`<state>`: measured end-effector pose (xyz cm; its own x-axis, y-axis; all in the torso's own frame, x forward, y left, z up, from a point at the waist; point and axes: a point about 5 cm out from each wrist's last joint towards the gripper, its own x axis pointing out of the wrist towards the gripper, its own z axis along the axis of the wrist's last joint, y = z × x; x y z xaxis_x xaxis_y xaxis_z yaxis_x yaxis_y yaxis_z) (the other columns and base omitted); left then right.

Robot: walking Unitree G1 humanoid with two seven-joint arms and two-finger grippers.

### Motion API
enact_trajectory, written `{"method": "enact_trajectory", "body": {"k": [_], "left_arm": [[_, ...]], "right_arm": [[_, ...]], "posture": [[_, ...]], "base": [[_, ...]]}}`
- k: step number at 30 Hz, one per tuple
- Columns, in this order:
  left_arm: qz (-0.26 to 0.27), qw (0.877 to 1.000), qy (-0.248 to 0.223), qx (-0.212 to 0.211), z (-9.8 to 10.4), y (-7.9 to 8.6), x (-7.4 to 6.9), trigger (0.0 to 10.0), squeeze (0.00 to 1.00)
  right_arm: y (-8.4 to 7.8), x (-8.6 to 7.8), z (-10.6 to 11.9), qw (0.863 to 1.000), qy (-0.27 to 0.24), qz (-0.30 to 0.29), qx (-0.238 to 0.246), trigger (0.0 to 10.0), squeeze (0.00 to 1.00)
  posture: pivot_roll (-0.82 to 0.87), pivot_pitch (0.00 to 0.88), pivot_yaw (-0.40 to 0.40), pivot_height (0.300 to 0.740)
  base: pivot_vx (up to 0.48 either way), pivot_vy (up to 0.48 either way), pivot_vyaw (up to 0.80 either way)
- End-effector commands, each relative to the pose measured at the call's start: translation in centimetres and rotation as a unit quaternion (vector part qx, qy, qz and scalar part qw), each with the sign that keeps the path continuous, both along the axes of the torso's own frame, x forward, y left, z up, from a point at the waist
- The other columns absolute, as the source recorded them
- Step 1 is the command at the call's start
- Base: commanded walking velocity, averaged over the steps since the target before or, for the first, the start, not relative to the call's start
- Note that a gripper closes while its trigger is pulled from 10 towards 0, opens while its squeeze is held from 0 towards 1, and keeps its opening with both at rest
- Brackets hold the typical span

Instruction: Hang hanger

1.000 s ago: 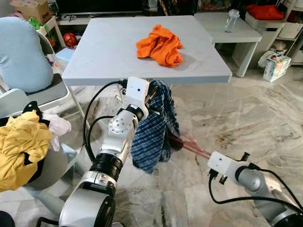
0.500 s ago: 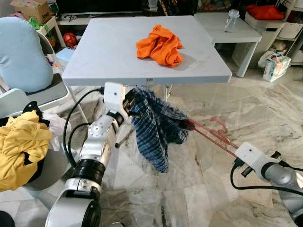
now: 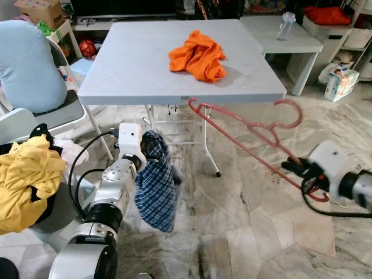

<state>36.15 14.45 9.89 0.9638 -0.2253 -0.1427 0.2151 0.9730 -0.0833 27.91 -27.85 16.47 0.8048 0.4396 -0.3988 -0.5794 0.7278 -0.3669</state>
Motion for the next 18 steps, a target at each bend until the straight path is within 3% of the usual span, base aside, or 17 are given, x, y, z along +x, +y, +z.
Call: {"method": "enact_trajectory", "body": {"k": [1,5,7,9,10,12,13,14,15,16,18], "left_arm": [[-0.003,1.000,-0.014,0.003,0.7,-0.3,0.4,0.0,0.00],[-0.017,1.000,-0.014,0.007,0.1,-1.4,-0.1,0.0,0.00],[-0.011,0.999,-0.042,0.023,-0.2,-1.7,-1.2,0.0,0.00],[-0.009,0.999,-0.045,0.023,-0.2,-1.7,-1.4,0.0,0.00],[-0.005,0.998,-0.053,0.024,-0.1,-1.7,-1.6,1.4,0.00],[0.006,0.996,-0.082,0.042,0.5,-1.3,-2.2,7.6,0.00],[0.009,0.995,-0.092,0.045,0.7,-1.1,-2.5,7.6,0.00],[0.014,0.993,-0.105,0.057,1.0,-0.9,-2.9,10.0,0.00],[0.017,0.991,-0.113,0.064,1.2,-0.8,-3.2,10.0,0.00],[0.018,0.990,-0.118,0.076,1.2,-0.8,-3.8,10.0,0.00],[0.007,0.988,-0.123,0.096,1.2,-0.7,-5.3,10.0,0.00]], "right_arm": [[-0.6,0.3,0.9,1.000,-0.018,-0.018,0.008,0.0,0.00],[-0.7,1.4,0.7,0.994,-0.047,-0.095,0.020,0.0,0.00],[0.2,2.0,-0.8,0.982,-0.058,-0.174,0.052,0.0,0.00],[0.3,2.0,-1.1,0.979,-0.057,-0.186,0.060,0.0,0.00],[0.6,2.1,-1.4,0.977,-0.057,-0.194,0.065,0.0,0.00],[1.5,2.1,-2.4,0.970,-0.056,-0.220,0.086,0.0,0.00],[1.8,2.0,-2.8,0.967,-0.055,-0.232,0.094,0.0,0.00],[2.3,2.0,-3.4,0.961,-0.046,-0.249,0.113,1.4,0.00],[2.6,1.9,-3.8,0.957,-0.040,-0.260,0.124,1.4,0.00],[3.3,1.9,-4.5,0.956,-0.028,-0.264,0.126,10.0,0.00],[4.4,2.2,-5.4,0.950,-0.016,-0.281,0.134,10.0,0.00]], "posture": [[-0.04,0.042,0.019,0.740],[-0.02,0.043,0.016,0.740],[-0.01,0.038,0.019,0.740],[0.00,0.037,0.019,0.740],[0.00,0.036,0.020,0.740],[0.03,0.033,0.027,0.740],[0.03,0.033,0.027,0.740],[0.04,0.031,0.028,0.740],[0.04,0.031,0.028,0.740],[0.05,0.024,0.037,0.740],[0.06,0.012,0.046,0.740]], "base": [[0.000,0.000,0.00],[0.000,0.000,0.00],[0.000,0.000,0.00],[0.000,0.000,0.00],[0.000,0.000,0.00],[0.000,0.000,0.00],[0.000,0.000,0.00],[0.000,0.000,0.00],[0.000,0.000,0.00],[0.000,0.000,0.00],[0.000,0.000,0.00]]}}
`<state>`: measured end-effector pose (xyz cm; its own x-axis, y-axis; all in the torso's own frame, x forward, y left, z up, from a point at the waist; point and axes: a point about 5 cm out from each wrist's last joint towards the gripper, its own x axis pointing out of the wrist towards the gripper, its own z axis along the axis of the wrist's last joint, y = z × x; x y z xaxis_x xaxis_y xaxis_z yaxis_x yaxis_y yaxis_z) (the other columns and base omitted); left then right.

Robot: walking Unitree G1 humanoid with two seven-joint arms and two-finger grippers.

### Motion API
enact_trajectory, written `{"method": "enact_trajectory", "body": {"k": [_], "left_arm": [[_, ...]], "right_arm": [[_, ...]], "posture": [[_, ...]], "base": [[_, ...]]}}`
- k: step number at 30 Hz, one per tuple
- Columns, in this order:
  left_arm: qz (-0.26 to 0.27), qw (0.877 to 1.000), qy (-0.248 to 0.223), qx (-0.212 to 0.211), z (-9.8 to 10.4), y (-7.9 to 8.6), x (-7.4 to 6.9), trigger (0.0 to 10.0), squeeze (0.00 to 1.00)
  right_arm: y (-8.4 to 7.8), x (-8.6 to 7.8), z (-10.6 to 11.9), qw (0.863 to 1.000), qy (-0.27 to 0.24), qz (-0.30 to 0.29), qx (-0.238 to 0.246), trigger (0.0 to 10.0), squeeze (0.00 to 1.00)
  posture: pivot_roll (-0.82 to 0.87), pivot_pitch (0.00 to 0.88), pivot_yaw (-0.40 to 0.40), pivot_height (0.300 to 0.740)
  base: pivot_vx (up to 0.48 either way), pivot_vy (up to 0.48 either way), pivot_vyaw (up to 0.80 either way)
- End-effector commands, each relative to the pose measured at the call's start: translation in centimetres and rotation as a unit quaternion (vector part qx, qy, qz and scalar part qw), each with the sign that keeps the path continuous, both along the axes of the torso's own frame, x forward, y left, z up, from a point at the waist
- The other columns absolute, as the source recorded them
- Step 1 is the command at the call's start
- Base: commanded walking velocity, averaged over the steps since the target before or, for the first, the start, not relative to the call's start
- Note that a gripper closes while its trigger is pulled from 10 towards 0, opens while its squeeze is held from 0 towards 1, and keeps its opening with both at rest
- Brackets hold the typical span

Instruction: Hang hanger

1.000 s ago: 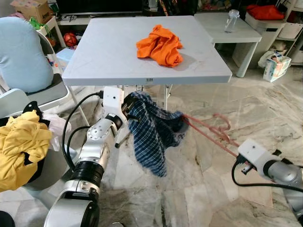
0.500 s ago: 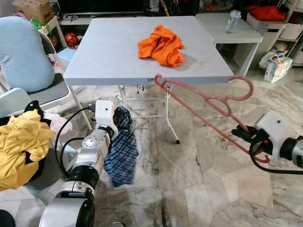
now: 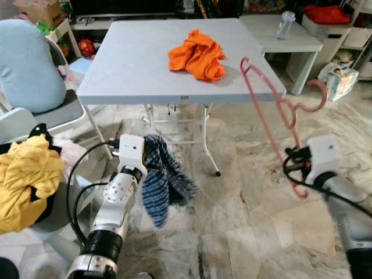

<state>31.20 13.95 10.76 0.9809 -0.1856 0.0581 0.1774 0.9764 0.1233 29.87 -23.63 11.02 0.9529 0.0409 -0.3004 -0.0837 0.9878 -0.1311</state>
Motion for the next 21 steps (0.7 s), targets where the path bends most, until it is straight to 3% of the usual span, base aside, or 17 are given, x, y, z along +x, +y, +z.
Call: {"method": "enact_trajectory", "body": {"k": [1,3,6,9,11,12,14,18,21], "left_arm": [[-0.008,1.000,-0.003,0.016,0.3,-0.2,-0.4,10.0,0.00],[-0.022,0.999,-0.002,0.031,0.1,-0.3,-1.6,10.0,0.00],[-0.022,0.999,-0.002,0.031,0.1,-0.3,-1.6,10.0,0.00],[-0.037,0.998,-0.001,0.059,-0.7,0.1,-3.1,10.0,0.00],[-0.037,0.998,-0.001,0.059,-0.7,0.1,-3.1,10.0,0.00],[-0.032,0.997,0.002,0.069,-1.2,0.3,-4.5,10.0,0.00],[-0.007,0.998,-0.005,0.066,-1.2,0.7,-5.7,10.0,0.00],[0.042,0.998,0.002,0.056,-1.1,2.0,-6.3,10.0,0.00],[0.094,0.994,0.002,0.055,-0.7,3.9,-6.5,10.0,0.00]], "right_arm": [[0.2,0.2,0.0,1.000,0.002,-0.011,-0.002,10.0,0.00],[0.8,0.7,-0.3,1.000,-0.003,-0.019,0.007,10.0,0.00],[0.8,0.7,-0.3,1.000,-0.003,-0.019,0.007,10.0,0.00],[2.2,1.0,-1.0,1.000,-0.011,-0.008,0.014,10.0,0.00],[2.2,1.0,-1.0,1.000,-0.011,-0.008,0.014,10.0,0.00],[3.4,0.3,-2.5,1.000,-0.004,0.018,0.001,10.0,0.00],[3.6,-1.0,-3.2,0.999,-0.005,0.035,0.012,10.0,0.00],[3.2,-2.4,-3.3,0.999,-0.008,0.035,0.004,10.0,0.00],[1.7,-3.7,-2.7,0.999,-0.030,-0.017,-0.021,10.0,0.00]], "posture": [[0.06,0.012,0.046,0.740],[0.07,0.001,0.054,0.740],[0.07,0.001,0.054,0.740],[0.07,0.000,0.067,0.740],[0.07,0.000,0.067,0.740],[0.07,0.000,0.056,0.740],[0.08,0.000,0.049,0.740],[0.09,0.000,0.040,0.740],[0.08,0.003,0.040,0.740]], "base": [[0.000,0.000,0.00],[0.000,0.000,0.00],[0.000,0.000,0.00],[0.000,0.000,0.00],[0.000,0.000,0.00],[0.000,0.000,0.00],[0.000,0.000,0.00],[0.000,0.000,0.00],[0.000,0.000,0.00]]}}
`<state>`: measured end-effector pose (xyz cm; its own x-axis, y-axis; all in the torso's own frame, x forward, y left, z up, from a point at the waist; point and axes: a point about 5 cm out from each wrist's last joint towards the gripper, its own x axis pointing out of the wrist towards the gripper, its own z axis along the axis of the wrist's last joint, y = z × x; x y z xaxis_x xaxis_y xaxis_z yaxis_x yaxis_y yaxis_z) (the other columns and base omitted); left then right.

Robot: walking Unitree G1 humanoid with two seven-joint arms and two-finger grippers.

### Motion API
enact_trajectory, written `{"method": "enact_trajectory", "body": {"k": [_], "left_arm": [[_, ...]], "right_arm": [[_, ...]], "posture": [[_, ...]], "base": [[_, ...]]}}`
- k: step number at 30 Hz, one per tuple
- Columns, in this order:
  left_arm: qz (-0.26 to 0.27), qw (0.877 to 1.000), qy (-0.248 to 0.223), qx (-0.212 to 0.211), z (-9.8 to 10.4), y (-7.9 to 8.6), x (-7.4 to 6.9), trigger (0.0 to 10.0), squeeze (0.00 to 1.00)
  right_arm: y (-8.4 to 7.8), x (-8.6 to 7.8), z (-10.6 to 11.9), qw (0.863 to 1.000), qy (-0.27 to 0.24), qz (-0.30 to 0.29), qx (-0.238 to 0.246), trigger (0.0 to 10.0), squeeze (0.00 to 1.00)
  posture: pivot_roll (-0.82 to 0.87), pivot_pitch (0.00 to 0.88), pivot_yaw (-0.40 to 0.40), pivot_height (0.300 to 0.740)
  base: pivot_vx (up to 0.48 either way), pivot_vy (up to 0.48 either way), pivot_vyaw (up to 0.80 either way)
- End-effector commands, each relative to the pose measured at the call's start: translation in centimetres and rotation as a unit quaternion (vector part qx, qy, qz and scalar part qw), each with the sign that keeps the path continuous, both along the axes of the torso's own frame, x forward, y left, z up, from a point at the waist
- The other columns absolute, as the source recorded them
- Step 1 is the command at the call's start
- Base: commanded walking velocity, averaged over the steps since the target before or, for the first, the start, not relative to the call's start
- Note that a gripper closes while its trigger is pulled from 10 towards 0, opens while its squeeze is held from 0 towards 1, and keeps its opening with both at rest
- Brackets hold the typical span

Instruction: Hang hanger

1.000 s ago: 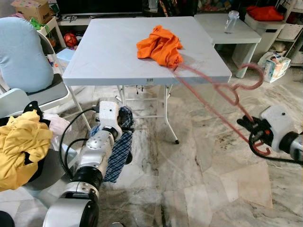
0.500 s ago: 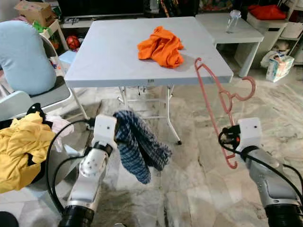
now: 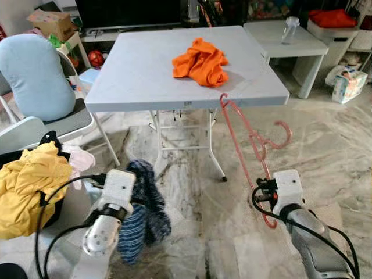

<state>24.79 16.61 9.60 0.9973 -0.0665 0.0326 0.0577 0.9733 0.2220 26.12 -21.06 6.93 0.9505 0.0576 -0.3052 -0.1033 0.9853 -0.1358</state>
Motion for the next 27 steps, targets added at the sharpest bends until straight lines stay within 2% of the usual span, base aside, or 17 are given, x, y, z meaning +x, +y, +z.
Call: {"method": "enact_trajectory", "body": {"k": [1,4,7,9,13,15,18,19,27], "left_arm": [[0.038,0.999,-0.006,0.006,0.5,1.6,-0.2,10.0,0.00],[0.042,0.999,-0.004,0.011,0.5,2.1,-0.5,10.0,0.00],[0.039,0.999,0.003,0.012,0.4,2.0,-0.7,10.0,0.00],[0.026,1.000,0.005,0.007,0.4,1.5,-0.7,10.0,0.00],[0.009,1.000,0.001,0.001,0.6,0.9,-0.4,10.0,0.00],[0.019,1.000,-0.005,-0.002,1.0,1.0,0.0,10.0,0.00],[0.013,1.000,-0.011,-0.005,1.4,0.8,0.1,10.0,0.00],[0.010,1.000,-0.015,-0.012,1.7,0.6,0.1,10.0,0.00],[0.018,0.999,-0.023,-0.021,2.4,0.3,0.3,10.0,0.00]], "right_arm": [[-1.3,-0.1,1.6,0.998,-0.044,-0.043,-0.032,10.0,0.00],[-2.6,-0.6,2.1,0.996,-0.049,-0.067,-0.036,10.0,0.00],[-3.2,-0.9,2.4,0.996,-0.056,-0.066,-0.030,10.0,0.00],[-2.9,-0.9,2.7,0.996,-0.062,-0.041,-0.042,10.0,0.00],[-2.0,-1.0,3.0,0.997,-0.063,-0.026,-0.018,10.0,0.00],[-1.3,-1.1,3.4,0.997,-0.072,-0.027,0.010,10.0,0.00],[-1.0,-1.2,3.4,0.997,-0.074,-0.028,0.019,10.0,0.00],[-0.4,-1.4,3.2,0.997,-0.074,-0.020,0.022,10.0,0.00],[0.2,-1.0,4.0,0.996,-0.080,-0.006,0.037,10.0,0.00]], "posture": [[0.08,0.003,0.040,0.740],[0.08,0.005,0.039,0.740],[0.06,0.015,0.039,0.740],[0.06,0.023,0.037,0.740],[0.05,0.022,0.033,0.740],[0.05,0.022,0.028,0.740],[0.05,0.022,0.025,0.740],[0.05,0.024,0.024,0.740],[0.05,0.033,0.010,0.740]], "base": [[0.000,0.000,0.00],[0.000,0.000,0.00],[0.000,0.000,0.00],[0.000,0.000,0.00],[0.000,0.000,0.00],[0.000,0.000,0.00],[0.000,0.000,0.00],[0.000,0.000,0.00],[0.100,0.000,0.28]]}}
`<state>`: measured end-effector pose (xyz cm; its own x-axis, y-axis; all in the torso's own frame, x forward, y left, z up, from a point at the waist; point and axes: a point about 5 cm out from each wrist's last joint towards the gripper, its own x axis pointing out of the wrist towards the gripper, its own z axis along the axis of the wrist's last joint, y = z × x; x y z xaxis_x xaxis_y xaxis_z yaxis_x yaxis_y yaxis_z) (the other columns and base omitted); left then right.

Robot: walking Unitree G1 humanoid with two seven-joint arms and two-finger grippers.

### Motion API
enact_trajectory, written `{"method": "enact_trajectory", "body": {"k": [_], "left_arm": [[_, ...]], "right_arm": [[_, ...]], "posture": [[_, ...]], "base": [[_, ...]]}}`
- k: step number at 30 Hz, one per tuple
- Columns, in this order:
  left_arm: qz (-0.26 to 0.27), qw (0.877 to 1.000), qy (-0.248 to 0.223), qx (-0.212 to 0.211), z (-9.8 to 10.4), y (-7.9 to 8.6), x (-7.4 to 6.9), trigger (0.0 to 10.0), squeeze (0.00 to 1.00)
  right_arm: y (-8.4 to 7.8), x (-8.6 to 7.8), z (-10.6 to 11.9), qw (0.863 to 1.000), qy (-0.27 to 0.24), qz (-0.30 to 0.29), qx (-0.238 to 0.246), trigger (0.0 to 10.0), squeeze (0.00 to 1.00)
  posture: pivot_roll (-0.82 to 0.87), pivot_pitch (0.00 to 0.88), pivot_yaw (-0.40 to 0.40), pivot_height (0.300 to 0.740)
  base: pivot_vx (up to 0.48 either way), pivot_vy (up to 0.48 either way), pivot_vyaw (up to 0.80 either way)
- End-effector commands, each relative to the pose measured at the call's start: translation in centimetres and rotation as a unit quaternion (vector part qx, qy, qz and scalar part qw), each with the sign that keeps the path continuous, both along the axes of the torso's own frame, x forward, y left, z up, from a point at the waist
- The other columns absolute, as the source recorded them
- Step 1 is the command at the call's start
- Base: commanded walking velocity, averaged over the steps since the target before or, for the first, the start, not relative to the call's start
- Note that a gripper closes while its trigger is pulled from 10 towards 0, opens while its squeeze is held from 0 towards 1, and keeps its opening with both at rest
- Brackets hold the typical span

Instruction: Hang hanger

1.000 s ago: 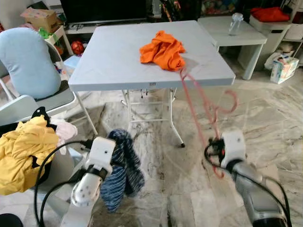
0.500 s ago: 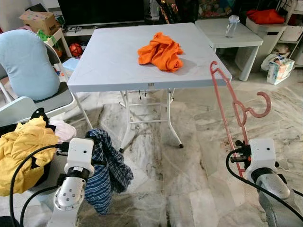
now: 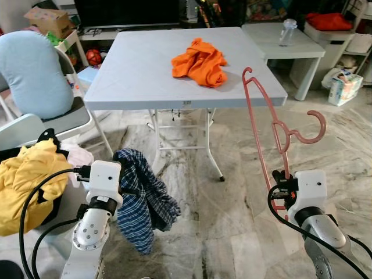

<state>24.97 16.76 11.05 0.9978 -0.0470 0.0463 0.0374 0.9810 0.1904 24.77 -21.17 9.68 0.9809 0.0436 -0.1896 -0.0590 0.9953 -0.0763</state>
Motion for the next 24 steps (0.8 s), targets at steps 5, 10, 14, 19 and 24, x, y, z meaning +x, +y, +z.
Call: {"method": "enact_trajectory", "body": {"k": [5,10,14,19,24], "left_arm": [[0.010,1.000,-0.018,-0.011,1.0,-0.3,0.1,10.0,0.00],[0.010,1.000,-0.017,-0.019,0.9,-0.6,0.0,10.0,0.00],[0.013,0.999,-0.025,-0.025,1.4,-0.5,0.5,10.0,0.00],[0.018,0.999,-0.026,-0.029,1.7,-0.3,0.6,10.0,0.00],[0.018,0.999,-0.023,-0.029,1.6,-0.3,0.5,10.0,0.00]], "right_arm": [[0.7,0.6,1.6,0.999,-0.029,0.029,-0.001,10.0,0.00],[0.9,0.9,1.6,0.999,-0.026,0.041,0.003,10.0,0.00],[1.5,1.3,1.7,0.998,-0.028,0.059,-0.002,10.0,0.00],[2.2,1.5,1.9,0.997,-0.036,0.070,-0.004,10.0,0.00],[3.0,1.3,1.8,0.995,-0.034,0.089,-0.007,10.0,0.00]], "posture": [[0.06,0.028,0.006,0.740],[0.07,0.008,-0.010,0.740],[0.08,0.008,-0.012,0.740],[0.07,0.016,-0.015,0.740],[0.07,0.033,-0.014,0.740]], "base": [[0.297,0.000,0.54],[0.346,0.000,0.10],[0.388,0.138,0.00],[0.390,0.280,0.09],[0.389,0.280,0.64]]}}
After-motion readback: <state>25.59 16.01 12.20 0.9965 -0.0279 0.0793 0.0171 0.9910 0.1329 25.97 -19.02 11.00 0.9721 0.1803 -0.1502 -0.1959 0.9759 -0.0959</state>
